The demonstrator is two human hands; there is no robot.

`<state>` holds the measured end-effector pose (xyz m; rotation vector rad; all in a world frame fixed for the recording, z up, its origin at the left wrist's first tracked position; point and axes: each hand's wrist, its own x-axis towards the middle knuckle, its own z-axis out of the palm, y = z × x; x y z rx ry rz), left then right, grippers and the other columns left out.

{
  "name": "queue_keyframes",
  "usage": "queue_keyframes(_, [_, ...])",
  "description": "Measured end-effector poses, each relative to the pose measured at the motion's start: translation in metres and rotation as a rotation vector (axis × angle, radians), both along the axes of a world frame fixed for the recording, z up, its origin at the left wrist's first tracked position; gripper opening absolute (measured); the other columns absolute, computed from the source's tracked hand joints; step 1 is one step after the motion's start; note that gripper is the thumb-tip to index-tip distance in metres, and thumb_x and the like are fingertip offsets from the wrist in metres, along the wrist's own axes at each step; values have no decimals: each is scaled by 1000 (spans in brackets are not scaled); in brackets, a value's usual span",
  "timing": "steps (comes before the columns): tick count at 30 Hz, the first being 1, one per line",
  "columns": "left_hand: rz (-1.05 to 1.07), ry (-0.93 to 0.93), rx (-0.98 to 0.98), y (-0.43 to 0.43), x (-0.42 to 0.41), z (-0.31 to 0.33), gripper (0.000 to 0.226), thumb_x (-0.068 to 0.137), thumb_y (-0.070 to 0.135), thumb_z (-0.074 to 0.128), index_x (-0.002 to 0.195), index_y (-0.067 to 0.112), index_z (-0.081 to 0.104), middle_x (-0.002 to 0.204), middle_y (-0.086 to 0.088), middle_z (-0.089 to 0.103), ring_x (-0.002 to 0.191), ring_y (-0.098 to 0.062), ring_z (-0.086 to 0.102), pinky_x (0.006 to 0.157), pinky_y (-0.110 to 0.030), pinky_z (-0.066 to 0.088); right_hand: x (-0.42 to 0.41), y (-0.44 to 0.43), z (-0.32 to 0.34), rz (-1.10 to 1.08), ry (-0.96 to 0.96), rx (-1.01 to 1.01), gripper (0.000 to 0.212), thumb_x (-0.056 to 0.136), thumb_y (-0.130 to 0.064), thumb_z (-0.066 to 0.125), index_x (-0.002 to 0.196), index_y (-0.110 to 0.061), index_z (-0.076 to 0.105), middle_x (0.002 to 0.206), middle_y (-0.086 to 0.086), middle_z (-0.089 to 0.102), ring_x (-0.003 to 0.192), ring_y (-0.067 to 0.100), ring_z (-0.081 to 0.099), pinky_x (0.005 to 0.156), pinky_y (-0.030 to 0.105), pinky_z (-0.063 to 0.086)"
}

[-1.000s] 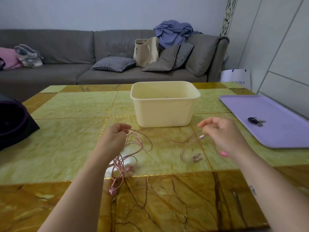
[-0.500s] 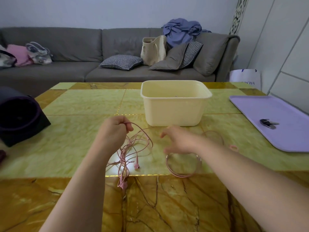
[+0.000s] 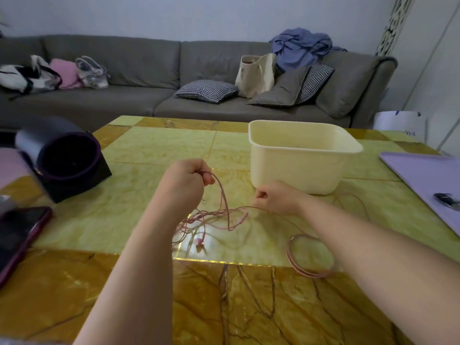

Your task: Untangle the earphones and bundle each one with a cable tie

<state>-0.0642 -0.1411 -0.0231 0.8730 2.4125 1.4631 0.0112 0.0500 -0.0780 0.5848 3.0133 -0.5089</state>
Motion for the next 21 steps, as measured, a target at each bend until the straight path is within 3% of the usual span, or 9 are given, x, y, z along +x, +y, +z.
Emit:
queue_keyframes(4, [-8, -5, 8, 1, 6, 1, 36, 78, -12, 28, 61, 12, 48, 75, 1, 61, 50, -16, 34, 36, -16, 26, 14, -6, -3, 22, -128, 17, 42, 89, -27, 63, 126, -8, 56, 127, 9, 54, 117, 23, 52, 95, 27, 37])
queue_keyframes(7, [-18, 8, -3, 2, 12, 0, 36, 78, -12, 28, 61, 13, 49, 76, 0, 62, 50, -16, 35, 35, -16, 25, 22, -13, -12, 27, -79, 23, 24, 90, -25, 60, 105, -6, 67, 109, 13, 65, 93, 21, 59, 72, 23, 39])
queue_keyframes(9, [-33, 12, -20, 2, 14, -1, 36, 79, -11, 29, 61, 13, 50, 79, -3, 63, 46, -15, 31, 35, -17, 25, 28, -15, -6, -13, -19, -119, 22, 93, -24, 57, 90, -5, 68, 93, 14, 69, 68, 15, 56, 55, 20, 35])
queue_keyframes(12, [-129, 34, -101, -3, 12, -3, 37, 83, -7, 35, 62, 15, 55, 71, -6, 62, 48, -15, 35, 43, -21, 27, 35, -14, 28, -164, 234, -502, 22, 95, -20, 55, 76, -10, 61, 65, 3, 59, 43, 5, 46, 46, 16, 36])
queue_keyframes(14, [-265, 19, -231, -8, 14, -5, 36, 85, -2, 42, 66, 19, 64, 70, 4, 62, 57, -13, 49, 51, -22, 38, 40, -13, 62, -192, 466, -644, 22, 95, -19, 54, 75, -14, 61, 51, -5, 44, 37, 3, 35, 44, 16, 31])
queue_keyframes(16, [-401, -8, -408, -9, 18, -6, 33, 86, 5, 49, 79, 30, 70, 87, 12, 67, 83, -9, 62, 71, -21, 48, 48, -13, 97, -157, 604, -617, 22, 95, -22, 55, 77, -17, 66, 45, -10, 33, 42, 5, 28, 45, 16, 26])
queue_keyframes(18, [-475, -36, -571, -9, 24, -8, 31, 86, 12, 52, 103, 33, 67, 105, 13, 64, 99, -8, 61, 77, -17, 47, 56, -15, 125, -97, 693, -583, 24, 93, -27, 57, 75, -19, 70, 49, -6, 29, 48, 9, 23, 47, 21, 23])
queue_keyframes(21, [-410, -53, -517, -6, 27, -6, 40, 84, 17, 56, 120, 33, 57, 116, 13, 59, 104, -6, 55, 83, -23, 47, 70, -24, 145, -41, 768, -545, 24, 92, -29, 60, 73, -21, 71, 47, -9, 35, 45, 8, 27, 51, 23, 22])
